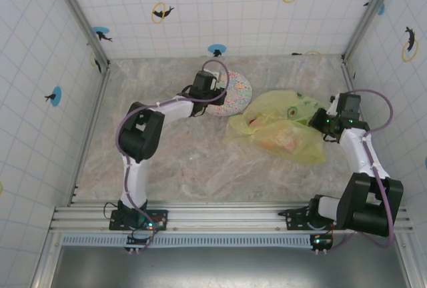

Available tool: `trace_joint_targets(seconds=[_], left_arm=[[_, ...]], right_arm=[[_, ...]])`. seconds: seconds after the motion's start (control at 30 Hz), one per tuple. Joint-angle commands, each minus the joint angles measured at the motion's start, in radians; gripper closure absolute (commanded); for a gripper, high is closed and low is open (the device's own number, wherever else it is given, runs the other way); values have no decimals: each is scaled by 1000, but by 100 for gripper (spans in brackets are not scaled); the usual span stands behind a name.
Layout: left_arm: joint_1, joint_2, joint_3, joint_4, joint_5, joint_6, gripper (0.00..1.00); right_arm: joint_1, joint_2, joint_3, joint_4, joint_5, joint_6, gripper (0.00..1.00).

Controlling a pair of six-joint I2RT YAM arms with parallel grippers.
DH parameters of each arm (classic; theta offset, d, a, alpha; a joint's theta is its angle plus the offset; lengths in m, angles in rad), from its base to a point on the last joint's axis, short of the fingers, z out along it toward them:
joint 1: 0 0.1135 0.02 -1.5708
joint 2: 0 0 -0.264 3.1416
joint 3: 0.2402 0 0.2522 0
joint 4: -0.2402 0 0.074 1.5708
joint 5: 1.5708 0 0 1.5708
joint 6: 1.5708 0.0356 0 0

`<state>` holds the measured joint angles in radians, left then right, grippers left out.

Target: Place the fruits into the plastic bag

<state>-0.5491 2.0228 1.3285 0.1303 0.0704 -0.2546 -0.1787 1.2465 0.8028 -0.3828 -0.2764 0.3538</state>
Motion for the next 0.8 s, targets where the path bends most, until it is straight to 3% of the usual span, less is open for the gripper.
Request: trace_joint_targets(seconds=[0.0,0.23,0.43,0.6,0.77], left_arm=[[-1,-153,-100,80,24,-73,59],[-28,-469,-364,173,97,-175,60],[-155,-663,-478,163,131,-85,60],[-269,-693,-489,123,161,26,60],[-287,-593,-458,109,124,10,60]], right_arm=[[10,-27,3,33,-31,18,100],[186,-42,59,26,25,17,100],[382,-25,105,6,129,11,100],[468,-7,114,20,151,22,100],[510,7,134,13,162,20,100]])
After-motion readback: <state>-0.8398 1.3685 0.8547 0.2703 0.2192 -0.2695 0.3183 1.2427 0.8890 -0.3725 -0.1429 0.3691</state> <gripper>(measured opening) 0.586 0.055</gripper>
